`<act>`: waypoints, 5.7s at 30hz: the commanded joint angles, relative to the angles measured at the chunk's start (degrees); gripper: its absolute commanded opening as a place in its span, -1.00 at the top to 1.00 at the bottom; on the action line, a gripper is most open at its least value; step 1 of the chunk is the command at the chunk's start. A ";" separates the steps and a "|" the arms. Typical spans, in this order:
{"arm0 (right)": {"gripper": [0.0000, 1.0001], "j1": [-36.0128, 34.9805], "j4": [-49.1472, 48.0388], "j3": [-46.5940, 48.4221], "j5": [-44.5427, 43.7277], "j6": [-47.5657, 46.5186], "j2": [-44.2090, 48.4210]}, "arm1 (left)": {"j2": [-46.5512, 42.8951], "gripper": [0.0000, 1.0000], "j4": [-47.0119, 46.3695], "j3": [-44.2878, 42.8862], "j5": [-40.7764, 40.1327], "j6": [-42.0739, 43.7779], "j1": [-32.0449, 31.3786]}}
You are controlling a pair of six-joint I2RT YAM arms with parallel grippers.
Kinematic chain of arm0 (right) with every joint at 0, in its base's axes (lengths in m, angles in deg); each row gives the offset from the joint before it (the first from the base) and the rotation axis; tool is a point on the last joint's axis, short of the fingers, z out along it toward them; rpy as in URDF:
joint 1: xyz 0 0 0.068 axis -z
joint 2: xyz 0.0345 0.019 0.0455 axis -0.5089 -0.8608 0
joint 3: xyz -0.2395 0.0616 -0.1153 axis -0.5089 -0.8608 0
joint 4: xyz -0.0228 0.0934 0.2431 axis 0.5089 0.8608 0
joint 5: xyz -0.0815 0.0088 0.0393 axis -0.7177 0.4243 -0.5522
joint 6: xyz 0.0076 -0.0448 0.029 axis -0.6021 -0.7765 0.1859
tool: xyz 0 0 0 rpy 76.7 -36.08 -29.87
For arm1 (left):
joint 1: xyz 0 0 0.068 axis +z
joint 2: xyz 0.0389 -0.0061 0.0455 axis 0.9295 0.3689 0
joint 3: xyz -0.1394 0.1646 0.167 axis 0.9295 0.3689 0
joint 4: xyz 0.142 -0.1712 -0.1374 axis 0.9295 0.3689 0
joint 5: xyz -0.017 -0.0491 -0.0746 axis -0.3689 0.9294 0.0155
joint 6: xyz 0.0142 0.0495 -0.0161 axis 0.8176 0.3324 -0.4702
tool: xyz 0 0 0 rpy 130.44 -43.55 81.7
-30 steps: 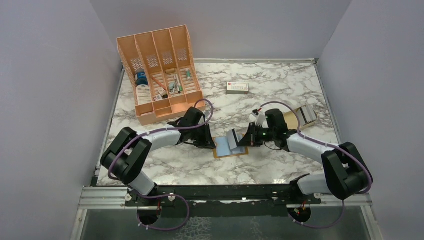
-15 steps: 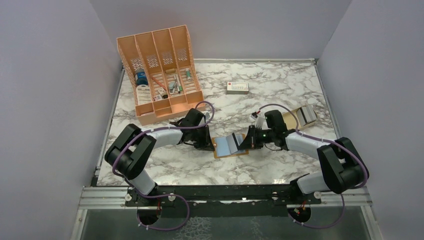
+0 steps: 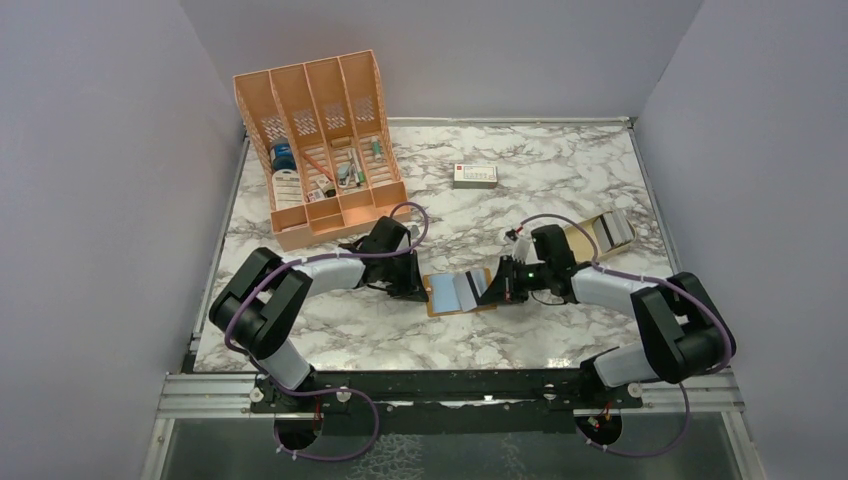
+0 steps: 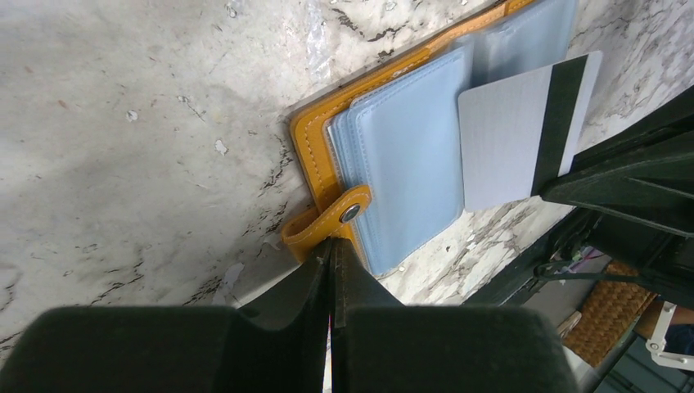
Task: Put the credit cards into the card holder
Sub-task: Insert the credit card into the card holder.
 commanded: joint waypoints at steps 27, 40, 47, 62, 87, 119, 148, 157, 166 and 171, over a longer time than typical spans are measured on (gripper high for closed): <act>0.99 1.52 -2.08 -2.96 -0.97 6.07 0.91 | 0.13 0.88 0.94 -0.52 -1.75 0.98 0.57; 0.99 1.66 -3.34 -2.10 0.68 4.35 -3.79 | 0.54 0.86 0.38 -0.34 -1.50 0.63 0.57; 0.99 1.70 -4.30 -1.38 1.75 4.28 -6.40 | 1.09 0.87 -0.03 -0.70 -0.97 0.36 0.57; 0.99 1.66 -7.92 -0.18 3.83 7.26 -9.84 | 1.10 0.86 -0.64 -0.31 -0.46 0.01 0.57; 0.99 1.66 4.53 3.98 -5.36 2.95 -5.80 | 2.02 0.86 -0.88 -1.04 -0.23 0.01 0.57; 0.98 1.62 -0.73 5.41 1.57 5.73 -9.86 | 4.05 0.80 -1.45 -3.47 0.07 0.18 0.57; 0.99 -2.13 -10.19 1.98 1.29 11.56 -12.07 | 3.89 0.81 -2.38 -3.55 0.90 -0.52 0.57; 0.82 -2.56 -6.17 3.37 -1.98 10.33 -9.95 | 2.90 0.81 -2.03 -4.10 1.73 -0.52 0.57; 0.46 -2.56 6.74 8.08 -10.88 5.05 -2.02 | -1.83 0.81 0.40 -6.33 1.40 -0.52 0.57; 0.42 -2.56 8.17 9.79 -11.87 3.88 -0.97 | -3.14 0.81 1.88 -7.35 0.59 -0.52 0.57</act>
